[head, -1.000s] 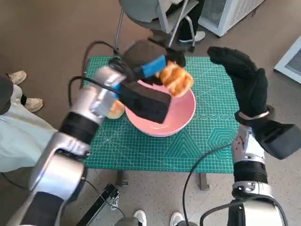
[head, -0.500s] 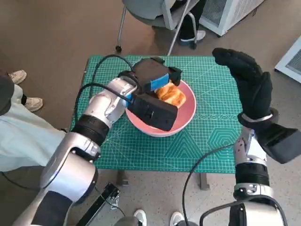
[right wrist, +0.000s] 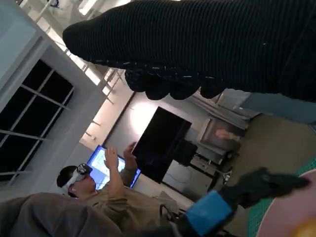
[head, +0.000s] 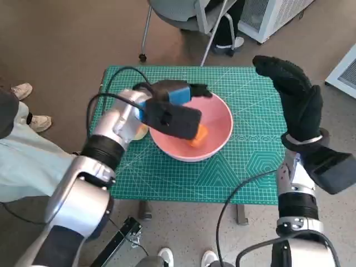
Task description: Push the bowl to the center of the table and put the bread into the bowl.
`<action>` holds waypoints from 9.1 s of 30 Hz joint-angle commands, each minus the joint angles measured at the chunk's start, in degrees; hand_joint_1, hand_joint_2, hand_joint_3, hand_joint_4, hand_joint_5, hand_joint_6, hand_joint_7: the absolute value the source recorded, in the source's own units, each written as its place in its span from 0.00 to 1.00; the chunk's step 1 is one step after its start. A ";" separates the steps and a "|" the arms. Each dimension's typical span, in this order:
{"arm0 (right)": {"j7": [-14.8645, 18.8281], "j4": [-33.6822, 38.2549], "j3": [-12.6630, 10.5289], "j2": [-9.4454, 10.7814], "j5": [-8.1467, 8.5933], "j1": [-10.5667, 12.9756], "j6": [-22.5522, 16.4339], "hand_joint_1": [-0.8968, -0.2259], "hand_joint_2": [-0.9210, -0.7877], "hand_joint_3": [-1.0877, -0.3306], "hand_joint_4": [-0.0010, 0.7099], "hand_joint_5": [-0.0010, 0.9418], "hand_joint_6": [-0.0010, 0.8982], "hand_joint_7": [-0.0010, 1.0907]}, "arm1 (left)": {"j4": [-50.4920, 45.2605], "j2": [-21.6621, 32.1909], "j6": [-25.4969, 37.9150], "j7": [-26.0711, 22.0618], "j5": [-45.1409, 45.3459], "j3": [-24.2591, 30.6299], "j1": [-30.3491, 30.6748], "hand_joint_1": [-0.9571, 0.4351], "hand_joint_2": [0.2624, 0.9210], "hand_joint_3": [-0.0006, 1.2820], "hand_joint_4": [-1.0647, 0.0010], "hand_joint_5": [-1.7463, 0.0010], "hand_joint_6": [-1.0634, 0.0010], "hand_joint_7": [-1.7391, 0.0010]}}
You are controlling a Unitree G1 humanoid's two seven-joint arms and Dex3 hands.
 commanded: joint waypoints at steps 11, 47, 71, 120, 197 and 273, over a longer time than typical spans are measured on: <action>0.43 0.02 0.48 -0.13 0.57 1.53 1.04 0.26 0.00 0.47 0.37 0.00 0.00 0.51 | -27.09 15.30 2.47 -9.15 -9.84 10.51 6.80 0.60 0.82 0.00 0.95 1.00 0.81 0.93; 1.70 0.91 0.64 0.13 1.02 0.45 1.85 0.27 0.00 0.47 0.37 0.00 0.00 0.52 | -22.14 21.71 8.40 -4.91 0.57 4.50 12.93 0.61 0.74 0.00 0.92 1.00 0.77 0.98; 1.92 -1.42 0.25 -1.25 0.59 2.12 1.85 0.27 0.00 0.47 0.37 0.00 0.00 0.52 | 3.26 12.13 8.78 4.33 9.35 -5.36 6.44 0.57 0.73 0.00 0.92 1.00 0.78 0.99; 1.21 -7.93 0.91 -1.27 1.05 4.87 4.57 0.31 0.00 0.49 0.36 0.00 0.00 0.52 | 12.21 9.46 10.46 18.19 12.91 -9.91 5.04 0.69 1.00 0.07 0.40 0.32 0.40 0.31; -0.70 -8.39 1.32 -2.11 -0.02 4.38 4.09 0.31 0.00 0.48 0.36 0.00 0.00 0.54 | -16.18 6.16 -6.33 5.56 -8.06 6.29 11.82 0.51 0.86 0.01 0.94 0.98 0.69 0.96; -9.32 -6.93 2.22 -2.73 -4.43 -2.78 6.93 0.36 0.00 0.44 0.36 0.00 0.00 0.56 | -39.60 -6.33 -12.90 8.13 -39.97 29.04 32.54 0.40 1.00 0.11 0.74 0.97 0.87 0.67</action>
